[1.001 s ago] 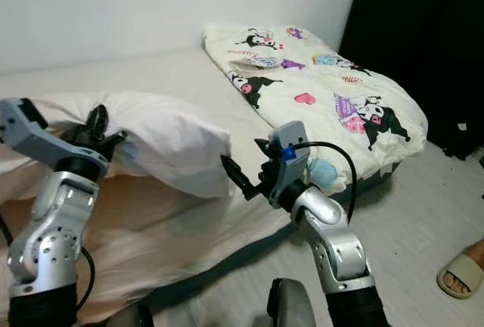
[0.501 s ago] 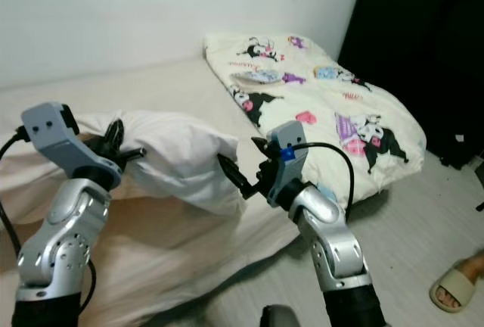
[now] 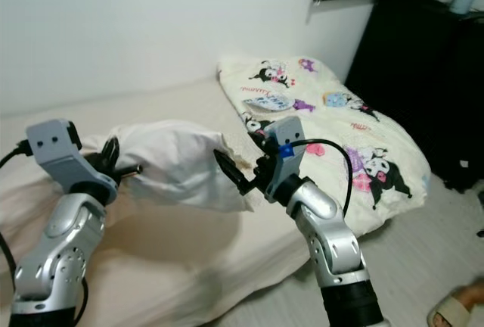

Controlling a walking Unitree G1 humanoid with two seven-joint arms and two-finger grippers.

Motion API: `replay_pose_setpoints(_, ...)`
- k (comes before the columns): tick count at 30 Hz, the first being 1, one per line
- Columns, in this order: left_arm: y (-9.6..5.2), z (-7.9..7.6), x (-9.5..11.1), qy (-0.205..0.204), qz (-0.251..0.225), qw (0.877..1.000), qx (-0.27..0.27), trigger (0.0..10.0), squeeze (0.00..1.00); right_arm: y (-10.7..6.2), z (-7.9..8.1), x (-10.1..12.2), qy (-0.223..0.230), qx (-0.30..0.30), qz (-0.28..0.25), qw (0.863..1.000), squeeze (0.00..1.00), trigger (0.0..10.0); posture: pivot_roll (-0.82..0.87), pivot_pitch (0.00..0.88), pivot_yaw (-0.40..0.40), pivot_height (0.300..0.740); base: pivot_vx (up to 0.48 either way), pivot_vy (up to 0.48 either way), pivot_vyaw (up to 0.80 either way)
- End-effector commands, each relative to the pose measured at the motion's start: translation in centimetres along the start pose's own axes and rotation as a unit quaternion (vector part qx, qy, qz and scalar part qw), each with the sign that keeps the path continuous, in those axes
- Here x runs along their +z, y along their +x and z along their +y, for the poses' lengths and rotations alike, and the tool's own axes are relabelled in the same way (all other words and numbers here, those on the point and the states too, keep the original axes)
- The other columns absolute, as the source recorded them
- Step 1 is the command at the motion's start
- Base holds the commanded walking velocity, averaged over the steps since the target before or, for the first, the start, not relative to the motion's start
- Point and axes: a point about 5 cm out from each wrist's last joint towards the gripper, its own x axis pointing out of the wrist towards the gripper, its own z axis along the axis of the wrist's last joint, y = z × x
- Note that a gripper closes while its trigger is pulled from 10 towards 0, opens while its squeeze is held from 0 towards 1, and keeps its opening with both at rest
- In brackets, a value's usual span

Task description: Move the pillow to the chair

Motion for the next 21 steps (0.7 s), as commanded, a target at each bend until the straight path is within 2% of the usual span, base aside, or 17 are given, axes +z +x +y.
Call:
replay_pose_setpoints(1,-0.1,-0.7,0.6,0.007,-0.024,0.999,-0.021,10.0,0.0,-0.1,-0.2,-0.4,0.003,-0.008,0.006,1.0,0.0,10.0,-0.04,0.0,-0.085,0.74,0.0,0.0,0.0)
replay_pose_setpoints(10,-0.7,-0.8,-0.5,0.015,-0.013,0.999,-0.026,10.0,0.0,-0.2,-0.3,-0.3,0.002,-0.008,-0.007,1.0,0.0,10.0,-0.04,0.0,-0.085,0.74,0.0,0.0,0.0)
replay_pose_setpoints(16,-0.7,-1.1,-0.5,0.01,-0.015,0.999,-0.03,10.0,0.0,-0.1,-0.4,-0.4,0.004,-0.012,0.0,1.0,0.0,10.0,-0.04,0.0,-0.086,0.74,0.0,0.0,0.0)
replay_pose_setpoints(21,-0.5,-1.5,-0.4,0.004,-0.02,0.999,-0.041,10.0,0.0,0.0,-0.6,-0.8,0.007,-0.021,0.016,1.0,0.0,10.0,-0.04,0.0,-0.084,0.74,0.0,0.0,-0.72)
